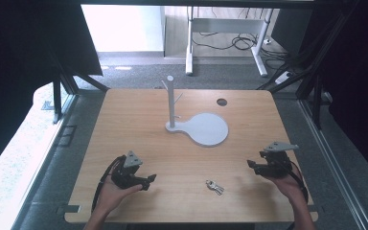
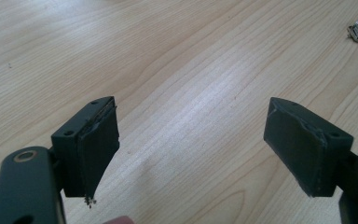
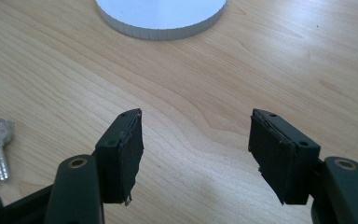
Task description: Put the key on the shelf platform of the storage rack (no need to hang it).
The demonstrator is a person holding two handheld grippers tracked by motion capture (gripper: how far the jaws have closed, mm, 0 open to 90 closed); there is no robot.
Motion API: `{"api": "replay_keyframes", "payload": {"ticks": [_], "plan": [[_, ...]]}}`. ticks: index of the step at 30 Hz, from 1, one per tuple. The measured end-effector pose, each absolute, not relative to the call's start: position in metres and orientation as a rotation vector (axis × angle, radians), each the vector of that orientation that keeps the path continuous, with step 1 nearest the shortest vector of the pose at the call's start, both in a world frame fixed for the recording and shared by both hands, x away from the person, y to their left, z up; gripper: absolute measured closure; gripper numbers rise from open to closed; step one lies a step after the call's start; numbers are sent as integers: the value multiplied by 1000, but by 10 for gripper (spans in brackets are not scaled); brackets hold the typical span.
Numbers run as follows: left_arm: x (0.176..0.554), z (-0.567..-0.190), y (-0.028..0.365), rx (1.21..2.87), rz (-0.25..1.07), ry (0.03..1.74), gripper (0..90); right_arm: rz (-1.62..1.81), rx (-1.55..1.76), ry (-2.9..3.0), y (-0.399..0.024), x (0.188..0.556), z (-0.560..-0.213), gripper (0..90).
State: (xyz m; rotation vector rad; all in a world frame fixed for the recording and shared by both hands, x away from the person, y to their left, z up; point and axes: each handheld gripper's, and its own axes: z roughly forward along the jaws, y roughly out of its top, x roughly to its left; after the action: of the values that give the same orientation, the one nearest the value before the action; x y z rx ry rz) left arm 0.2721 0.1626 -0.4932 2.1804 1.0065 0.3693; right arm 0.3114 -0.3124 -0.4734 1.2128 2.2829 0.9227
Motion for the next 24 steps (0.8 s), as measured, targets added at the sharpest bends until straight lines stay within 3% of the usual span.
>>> {"api": "replay_keyframes", "payload": {"ticks": [24], "plan": [[272, -500, 155, 2227, 337, 983, 187, 714, 1108, 2543, -260, 322, -423, 442]]}}
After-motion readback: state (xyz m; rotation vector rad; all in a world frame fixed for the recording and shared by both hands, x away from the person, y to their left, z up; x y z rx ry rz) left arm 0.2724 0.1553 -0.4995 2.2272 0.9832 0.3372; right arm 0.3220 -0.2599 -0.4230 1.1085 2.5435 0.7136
